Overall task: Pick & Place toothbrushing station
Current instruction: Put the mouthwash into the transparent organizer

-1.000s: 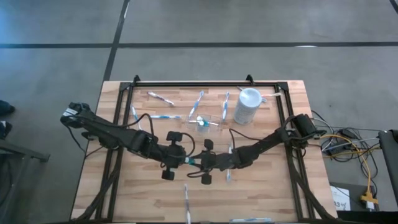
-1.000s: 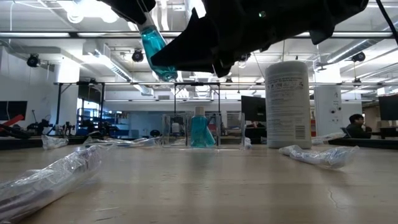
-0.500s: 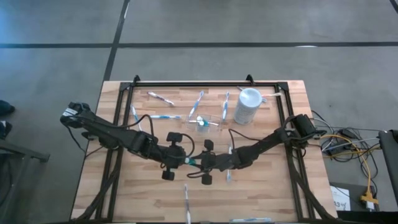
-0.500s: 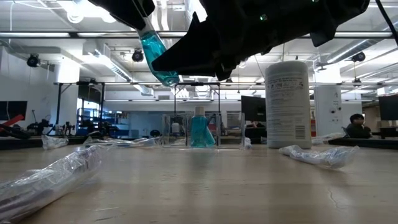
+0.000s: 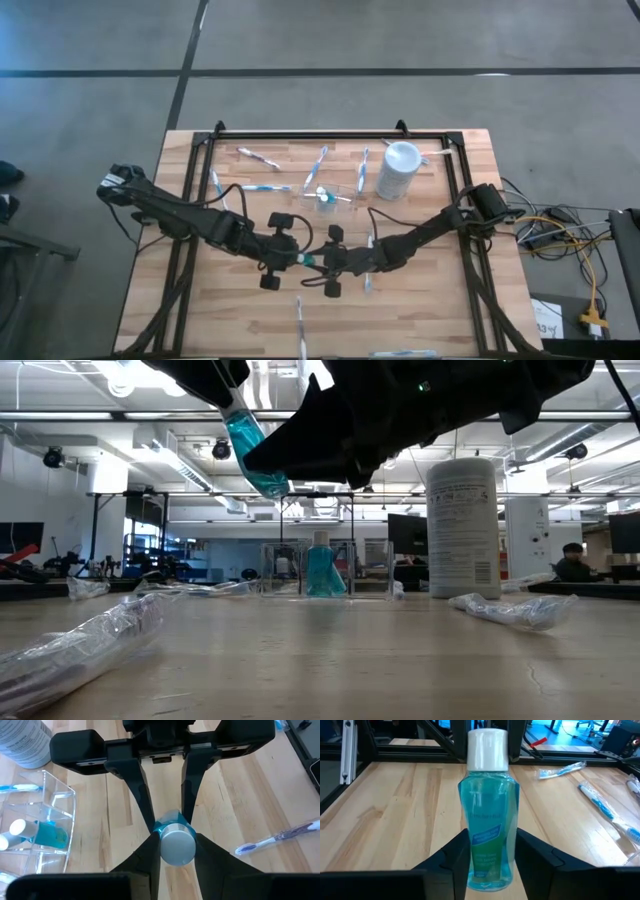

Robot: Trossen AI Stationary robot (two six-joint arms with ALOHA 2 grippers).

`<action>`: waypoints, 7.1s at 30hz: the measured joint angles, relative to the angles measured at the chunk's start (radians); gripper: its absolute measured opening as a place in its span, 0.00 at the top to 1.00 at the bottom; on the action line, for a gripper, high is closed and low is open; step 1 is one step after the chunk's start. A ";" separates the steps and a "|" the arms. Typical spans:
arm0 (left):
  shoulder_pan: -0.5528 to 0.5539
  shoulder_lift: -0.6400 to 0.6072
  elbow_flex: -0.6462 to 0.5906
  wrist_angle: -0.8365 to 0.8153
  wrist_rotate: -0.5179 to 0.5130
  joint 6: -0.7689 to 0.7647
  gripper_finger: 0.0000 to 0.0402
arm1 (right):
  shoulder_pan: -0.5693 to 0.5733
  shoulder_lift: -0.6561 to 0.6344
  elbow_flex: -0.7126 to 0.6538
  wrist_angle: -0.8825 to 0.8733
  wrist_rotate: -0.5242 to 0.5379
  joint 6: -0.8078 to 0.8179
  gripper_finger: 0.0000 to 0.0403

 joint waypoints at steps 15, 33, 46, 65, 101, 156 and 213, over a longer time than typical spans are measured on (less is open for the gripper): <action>0.000 0.003 -0.003 -0.005 0.004 -0.002 0.77 | 0.000 -0.004 0.003 0.021 0.004 0.004 0.50; -0.030 -0.089 -0.003 -0.055 0.019 -0.034 0.77 | 0.003 -0.022 -0.002 0.019 0.045 0.037 0.33; -0.054 -0.227 -0.003 -0.138 -0.050 -0.084 0.77 | 0.017 -0.043 -0.019 0.000 0.051 0.008 0.36; -0.056 -0.334 -0.172 -0.145 -0.120 -0.166 0.77 | 0.030 -0.065 -0.021 -0.105 0.060 0.075 0.42; 0.322 -0.290 -0.076 -0.052 0.057 -0.020 0.77 | 0.250 -0.264 -0.606 0.879 0.274 -0.183 0.97; 0.560 -0.008 0.101 0.027 0.262 0.095 0.77 | 0.275 -0.264 -0.613 0.845 0.087 -0.121 0.98; 0.620 0.356 0.679 -0.610 0.160 0.369 0.77 | 0.275 -0.264 -0.651 0.824 0.107 -0.161 0.98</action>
